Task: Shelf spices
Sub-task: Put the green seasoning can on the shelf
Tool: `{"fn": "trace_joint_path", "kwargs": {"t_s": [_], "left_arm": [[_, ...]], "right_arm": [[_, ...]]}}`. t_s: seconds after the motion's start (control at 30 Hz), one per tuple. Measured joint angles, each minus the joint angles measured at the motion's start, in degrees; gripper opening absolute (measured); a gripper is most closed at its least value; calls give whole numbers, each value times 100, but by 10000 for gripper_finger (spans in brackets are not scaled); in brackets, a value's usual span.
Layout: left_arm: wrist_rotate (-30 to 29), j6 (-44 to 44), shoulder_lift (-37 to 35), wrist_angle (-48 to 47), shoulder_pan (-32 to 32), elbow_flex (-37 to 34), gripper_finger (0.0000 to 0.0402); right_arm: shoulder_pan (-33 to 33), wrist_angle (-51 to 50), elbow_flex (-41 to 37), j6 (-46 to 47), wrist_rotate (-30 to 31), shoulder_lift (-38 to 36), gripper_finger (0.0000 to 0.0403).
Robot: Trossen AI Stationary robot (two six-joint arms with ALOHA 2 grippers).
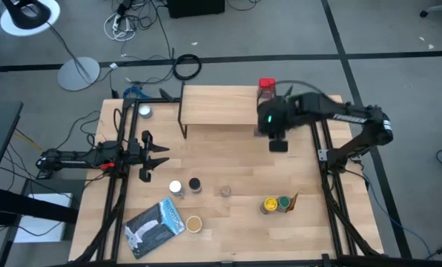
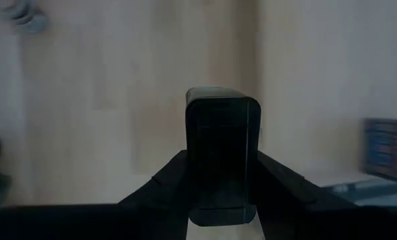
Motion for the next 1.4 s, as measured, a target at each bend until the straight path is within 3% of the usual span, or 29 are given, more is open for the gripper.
{"fn": "trace_joint_path", "kwargs": {"t_s": [0.2,0.43,0.67,1.17,1.4], "left_arm": [[1,2,0,-4,0,0,170],[1,0,0,-50,0,0,170],[-30,21,-2,-153,0,1,170],[-272,175,2,-181,0,0,170],[-276,165,2,-181,0,0,170]], "right_arm": [[-1054,34,353,-1064,-245,-46,130],[-2355,214,374,-2194,-1045,225,130],[-3205,279,374,-2894,-1518,641,130],[-3509,114,643,-3172,-2086,938,131],[-3496,180,643,-3118,-2155,940,160]]}}
